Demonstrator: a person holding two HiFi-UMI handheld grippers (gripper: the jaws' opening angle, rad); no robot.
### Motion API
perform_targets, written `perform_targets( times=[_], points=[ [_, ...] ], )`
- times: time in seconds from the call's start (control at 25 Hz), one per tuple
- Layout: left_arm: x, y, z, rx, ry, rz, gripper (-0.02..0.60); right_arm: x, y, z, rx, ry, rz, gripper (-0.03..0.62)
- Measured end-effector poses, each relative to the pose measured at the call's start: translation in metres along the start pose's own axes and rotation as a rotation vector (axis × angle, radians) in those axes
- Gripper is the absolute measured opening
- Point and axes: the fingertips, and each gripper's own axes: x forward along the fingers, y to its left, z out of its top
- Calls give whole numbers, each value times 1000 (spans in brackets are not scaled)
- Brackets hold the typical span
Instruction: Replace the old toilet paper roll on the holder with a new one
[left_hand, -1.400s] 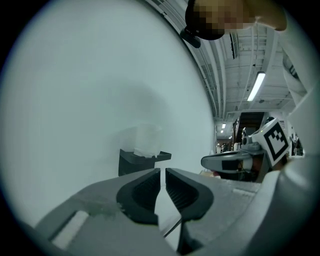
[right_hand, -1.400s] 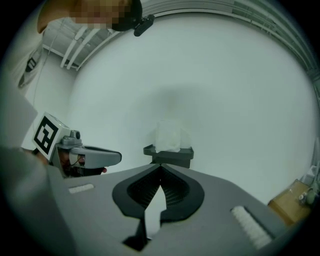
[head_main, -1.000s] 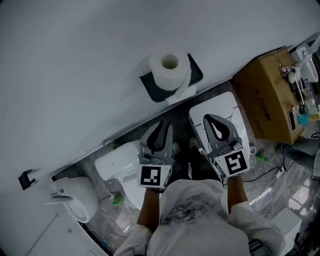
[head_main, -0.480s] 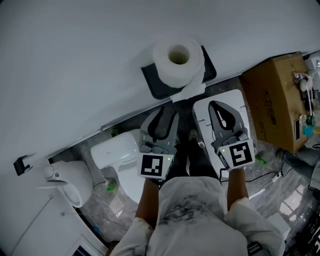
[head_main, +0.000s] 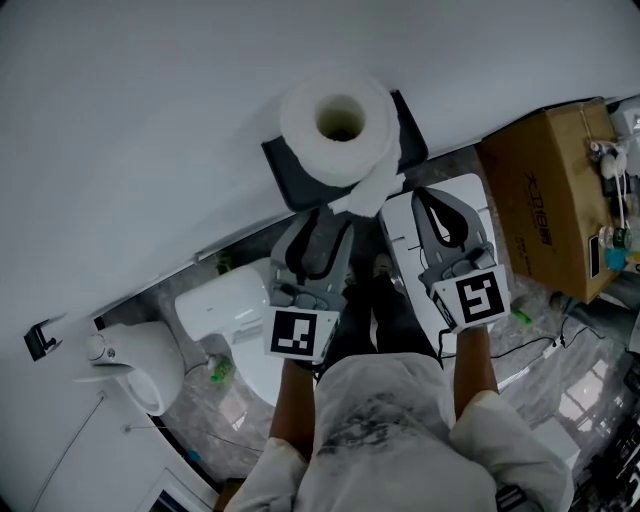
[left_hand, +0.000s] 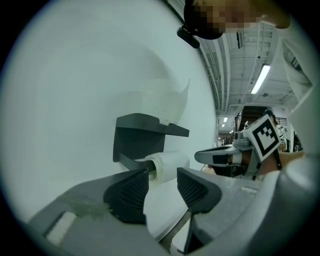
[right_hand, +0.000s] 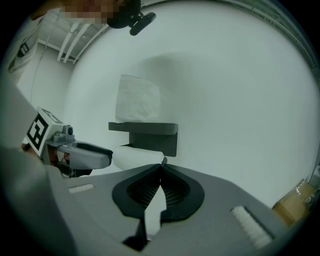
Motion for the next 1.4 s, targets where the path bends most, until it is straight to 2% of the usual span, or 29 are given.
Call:
perform_targets(
  times=[0.12, 0.28, 0.36, 0.64, 0.88, 1.2, 1.32, 1.4],
  points=[
    [3, 0, -2, -12, 7, -3, 175, 7, -5, -4, 10, 7, -5, 2],
    [2, -1, -4, 26, 23, -16, 175, 14, -6, -4, 20, 34, 8, 2],
    [5, 0, -4, 20, 31, -17, 179, 18, -9, -4, 21, 34, 8, 2],
    [9, -1, -5, 4, 19, -37, 192, 31, -8, -4, 10, 17, 34, 2],
    [12, -6, -5, -12, 26, -50, 192, 34, -3, -8, 14, 46, 51, 2],
    [18, -11, 1, 11, 3, -79, 192, 39, -1, -8, 33, 38, 70, 2],
    [20, -11, 2, -4, 1, -77, 184, 39, -4, -11, 35, 44, 69, 2],
    [20, -8, 3, 8, -11, -68, 139, 40, -4, -10, 40, 42, 69, 2]
  ],
)
